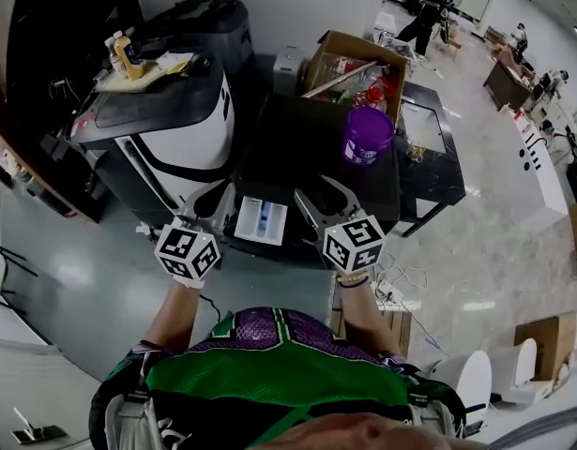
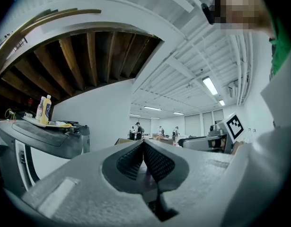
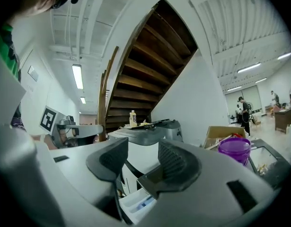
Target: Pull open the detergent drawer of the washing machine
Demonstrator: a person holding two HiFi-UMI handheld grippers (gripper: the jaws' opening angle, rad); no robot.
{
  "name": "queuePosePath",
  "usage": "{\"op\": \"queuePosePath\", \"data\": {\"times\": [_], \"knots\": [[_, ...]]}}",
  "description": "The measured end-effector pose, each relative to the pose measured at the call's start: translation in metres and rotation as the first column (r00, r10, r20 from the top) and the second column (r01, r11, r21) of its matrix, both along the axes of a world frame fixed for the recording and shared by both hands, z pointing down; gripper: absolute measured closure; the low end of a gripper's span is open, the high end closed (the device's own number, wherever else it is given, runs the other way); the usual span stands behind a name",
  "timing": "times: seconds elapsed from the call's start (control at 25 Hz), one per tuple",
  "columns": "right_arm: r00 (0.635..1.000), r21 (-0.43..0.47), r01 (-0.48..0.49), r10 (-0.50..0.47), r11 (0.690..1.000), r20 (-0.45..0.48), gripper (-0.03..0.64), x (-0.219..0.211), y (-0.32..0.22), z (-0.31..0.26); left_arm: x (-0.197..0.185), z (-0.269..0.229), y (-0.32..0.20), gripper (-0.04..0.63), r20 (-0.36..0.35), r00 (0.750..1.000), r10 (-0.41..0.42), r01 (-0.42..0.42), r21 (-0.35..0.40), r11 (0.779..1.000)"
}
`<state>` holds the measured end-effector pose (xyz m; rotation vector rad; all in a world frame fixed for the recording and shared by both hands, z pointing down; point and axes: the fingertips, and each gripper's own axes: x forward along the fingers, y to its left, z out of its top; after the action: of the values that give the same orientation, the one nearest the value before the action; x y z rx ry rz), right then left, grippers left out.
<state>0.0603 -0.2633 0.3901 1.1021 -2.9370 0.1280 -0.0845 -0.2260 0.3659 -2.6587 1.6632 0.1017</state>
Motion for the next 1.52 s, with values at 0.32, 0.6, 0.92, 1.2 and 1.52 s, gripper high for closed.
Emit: {"op": "queuePosePath", "data": {"times": [0.32, 0.6, 0.92, 1.2, 1.52], "knots": [[0.999, 0.058, -0.032, 0.032, 0.998, -0.004, 0.506, 0.012, -0.002, -0.013, 0.011, 0.002, -0.002, 0.578, -0.009, 1.0, 0.003, -0.003, 0.001, 1.0], [0.998, 0.073, -0.054, 0.053, 0.996, 0.017, 0.556, 0.019, -0.006, -0.019, 0.015, 0.005, -0.007, 0.578, -0.012, 1.0, 0.004, -0.005, -0.006, 1.0], [0.996, 0.092, -0.079, 0.076, 0.993, 0.037, 0.596, 0.029, -0.008, -0.024, 0.022, 0.006, -0.011, 0.578, -0.009, 1.0, 0.011, -0.011, -0.007, 1.0], [0.996, 0.127, -0.08, 0.075, 0.989, 0.043, 0.614, 0.032, -0.006, -0.03, 0.028, 0.005, -0.013, 0.578, -0.004, 1.0, 0.019, -0.019, -0.004, 1.0], [0.995, 0.14, -0.091, 0.084, 0.986, 0.051, 0.615, 0.034, -0.005, -0.035, 0.03, 0.004, -0.014, 0.578, -0.004, 1.0, 0.02, -0.02, -0.004, 1.0]]}}
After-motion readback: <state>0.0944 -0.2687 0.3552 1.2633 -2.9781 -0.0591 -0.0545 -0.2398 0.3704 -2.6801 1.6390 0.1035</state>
